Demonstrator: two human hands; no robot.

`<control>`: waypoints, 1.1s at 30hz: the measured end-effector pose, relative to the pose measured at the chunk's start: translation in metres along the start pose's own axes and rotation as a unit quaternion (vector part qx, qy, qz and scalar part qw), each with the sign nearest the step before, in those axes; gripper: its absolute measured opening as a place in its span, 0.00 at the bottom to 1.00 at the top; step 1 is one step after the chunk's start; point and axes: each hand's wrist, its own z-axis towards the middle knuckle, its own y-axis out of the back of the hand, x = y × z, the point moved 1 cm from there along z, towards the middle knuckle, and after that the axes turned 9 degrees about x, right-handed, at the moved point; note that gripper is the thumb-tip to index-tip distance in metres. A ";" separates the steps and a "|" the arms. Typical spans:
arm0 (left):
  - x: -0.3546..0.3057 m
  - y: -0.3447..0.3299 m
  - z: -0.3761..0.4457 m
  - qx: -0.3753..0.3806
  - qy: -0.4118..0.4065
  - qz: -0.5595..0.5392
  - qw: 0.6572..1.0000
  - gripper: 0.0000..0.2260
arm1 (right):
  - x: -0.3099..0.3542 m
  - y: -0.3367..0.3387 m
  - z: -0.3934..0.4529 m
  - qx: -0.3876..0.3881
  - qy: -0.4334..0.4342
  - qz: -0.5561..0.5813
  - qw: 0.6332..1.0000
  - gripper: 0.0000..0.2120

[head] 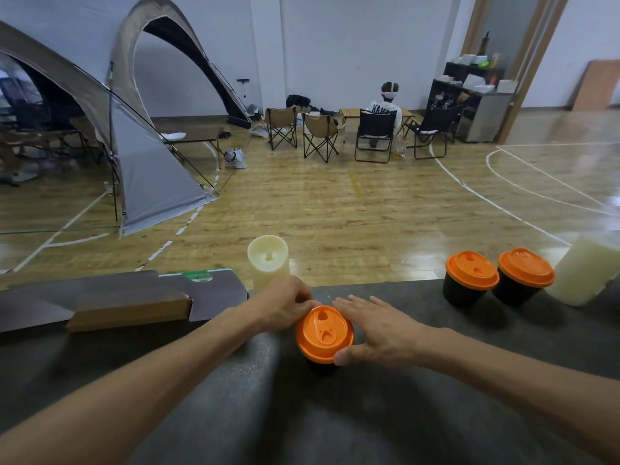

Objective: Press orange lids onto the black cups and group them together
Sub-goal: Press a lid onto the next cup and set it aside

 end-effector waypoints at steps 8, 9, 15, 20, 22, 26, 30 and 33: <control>-0.009 -0.011 -0.009 -0.059 0.007 -0.055 0.997 0.13 | 0.004 0.002 -0.002 -0.010 -0.004 -0.010 1.000 0.47; -0.011 -0.013 -0.012 -0.067 0.013 -0.062 0.996 0.13 | 0.005 0.003 -0.003 -0.015 -0.001 -0.011 1.000 0.46; -0.008 -0.027 -0.043 -0.042 -0.022 -0.151 0.987 0.10 | 0.000 0.008 -0.014 -0.048 0.025 0.041 0.998 0.44; -0.016 -0.045 -0.049 -0.014 -0.069 -0.047 0.996 0.33 | -0.005 0.000 -0.023 -0.076 0.033 0.022 0.996 0.46; -0.024 -0.048 -0.035 -0.033 -0.061 -0.027 0.997 0.39 | -0.012 0.002 -0.024 -0.082 0.024 0.010 0.996 0.48; -0.047 -0.044 0.003 -0.055 -0.071 -0.018 0.996 0.39 | -0.045 0.022 -0.030 -0.112 0.002 0.015 0.994 0.45; -0.085 -0.032 0.049 -0.062 -0.060 0.034 0.996 0.34 | -0.092 0.048 -0.036 -0.119 -0.043 -0.033 0.991 0.46; -0.102 -0.033 0.087 -0.061 -0.043 0.071 0.995 0.35 | -0.123 0.062 -0.037 -0.113 -0.073 -0.075 0.988 0.47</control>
